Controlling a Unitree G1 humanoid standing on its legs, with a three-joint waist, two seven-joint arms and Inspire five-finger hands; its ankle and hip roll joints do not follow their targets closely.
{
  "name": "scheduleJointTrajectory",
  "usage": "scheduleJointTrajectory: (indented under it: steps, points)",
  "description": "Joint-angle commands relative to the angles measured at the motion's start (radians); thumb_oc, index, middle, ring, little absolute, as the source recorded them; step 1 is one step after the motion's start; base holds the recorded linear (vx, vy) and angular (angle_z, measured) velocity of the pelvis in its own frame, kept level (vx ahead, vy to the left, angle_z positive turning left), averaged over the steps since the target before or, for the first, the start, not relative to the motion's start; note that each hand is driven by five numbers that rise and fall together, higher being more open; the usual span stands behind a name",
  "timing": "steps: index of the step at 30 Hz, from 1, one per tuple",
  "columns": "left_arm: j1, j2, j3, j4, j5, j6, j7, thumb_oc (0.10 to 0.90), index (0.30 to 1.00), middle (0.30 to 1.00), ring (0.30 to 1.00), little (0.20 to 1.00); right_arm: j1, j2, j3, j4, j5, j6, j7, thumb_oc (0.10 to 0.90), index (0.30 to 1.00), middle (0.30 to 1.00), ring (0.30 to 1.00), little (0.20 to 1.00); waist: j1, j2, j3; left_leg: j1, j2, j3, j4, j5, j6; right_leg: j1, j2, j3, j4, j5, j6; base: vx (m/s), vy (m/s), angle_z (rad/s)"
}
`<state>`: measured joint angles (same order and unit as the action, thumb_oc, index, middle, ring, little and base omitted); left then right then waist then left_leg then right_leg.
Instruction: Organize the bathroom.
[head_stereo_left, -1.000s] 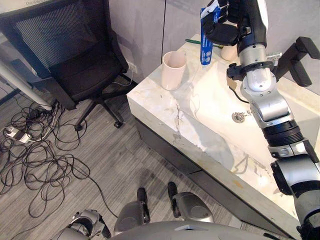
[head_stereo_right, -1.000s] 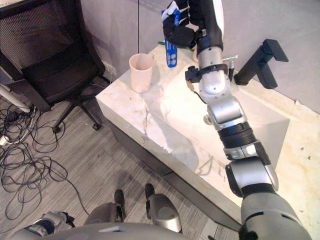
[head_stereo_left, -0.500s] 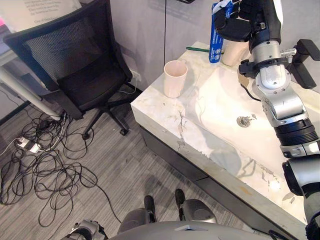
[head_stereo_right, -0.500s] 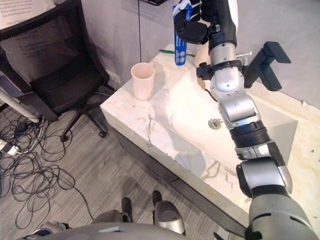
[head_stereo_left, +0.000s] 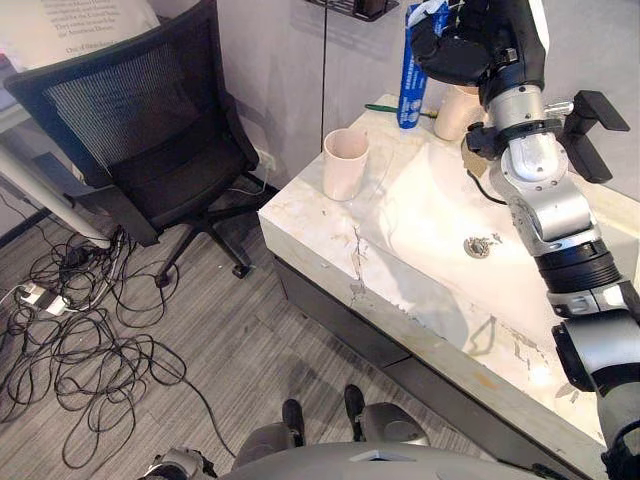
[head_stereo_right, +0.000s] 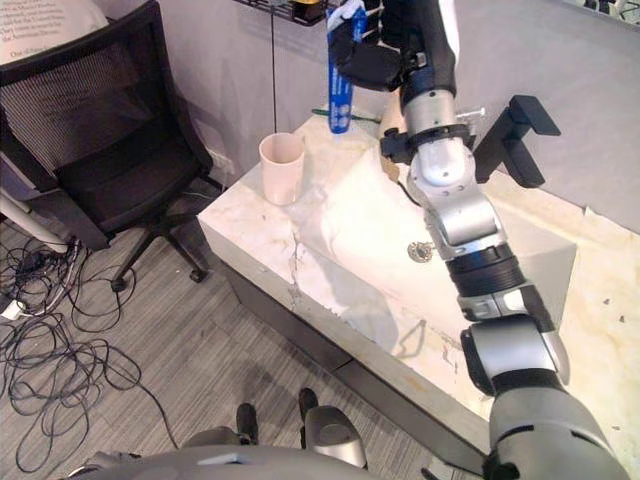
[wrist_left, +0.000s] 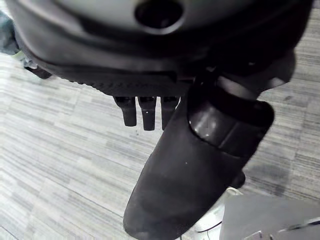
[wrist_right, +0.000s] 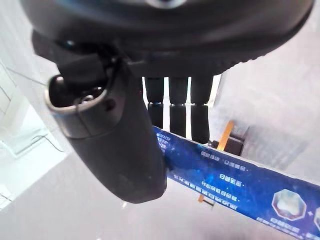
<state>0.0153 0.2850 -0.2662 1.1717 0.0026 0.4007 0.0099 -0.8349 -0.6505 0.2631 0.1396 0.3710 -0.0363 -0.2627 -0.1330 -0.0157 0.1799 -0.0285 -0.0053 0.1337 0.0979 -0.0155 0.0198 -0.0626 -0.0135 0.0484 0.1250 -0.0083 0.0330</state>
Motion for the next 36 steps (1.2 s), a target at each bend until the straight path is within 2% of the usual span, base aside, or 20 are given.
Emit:
scheduleJointTrajectory:
  steps: [1, 11, 23, 36]
  points:
    - [0.045, 0.062, -0.007, 0.047, -0.026, 0.040, 0.029, 0.800, 0.900, 0.900, 0.900, 0.900, -0.102, 0.030, -0.109, -0.104, 0.124, -0.167, -0.035, 0.400, 0.300, 0.300, 0.300, 0.300, 0.024, -0.020, -0.077, -0.003, 0.060, -0.002, 0.114, -0.125, -0.022, -0.037, -0.023, 0.027, 0.096, -0.109, 0.073, 0.00, 0.000, 0.00]
    - [0.052, 0.041, -0.011, 0.041, -0.068, 0.041, 0.057, 0.800, 0.900, 0.900, 0.900, 0.900, -0.066, 0.115, -0.090, -0.142, 0.104, -0.195, -0.046, 0.400, 0.300, 0.300, 0.300, 0.300, 0.032, -0.012, -0.080, 0.013, 0.060, 0.001, 0.086, -0.119, -0.024, -0.023, -0.028, 0.021, 0.081, -0.109, 0.077, 0.02, 0.020, 0.05]
    - [0.075, 0.020, -0.007, 0.044, -0.094, 0.055, 0.080, 0.800, 0.900, 0.900, 0.900, 0.900, -0.029, 0.153, -0.088, -0.141, 0.093, -0.199, -0.044, 0.400, 0.300, 0.300, 0.300, 0.300, 0.043, -0.012, -0.083, 0.020, 0.063, 0.007, 0.081, -0.126, -0.020, -0.018, -0.034, 0.009, 0.085, -0.116, 0.080, 0.04, 0.009, 0.03]
    - [0.078, 0.022, 0.002, 0.043, -0.116, 0.068, 0.094, 0.800, 0.900, 0.900, 0.900, 0.900, -0.022, 0.178, -0.079, -0.129, 0.074, -0.210, -0.072, 0.400, 0.300, 0.300, 0.300, 0.300, 0.057, -0.001, -0.066, 0.007, 0.063, -0.003, 0.085, -0.118, -0.022, -0.019, -0.033, 0.003, 0.084, -0.118, 0.074, 0.04, -0.018, 0.02]
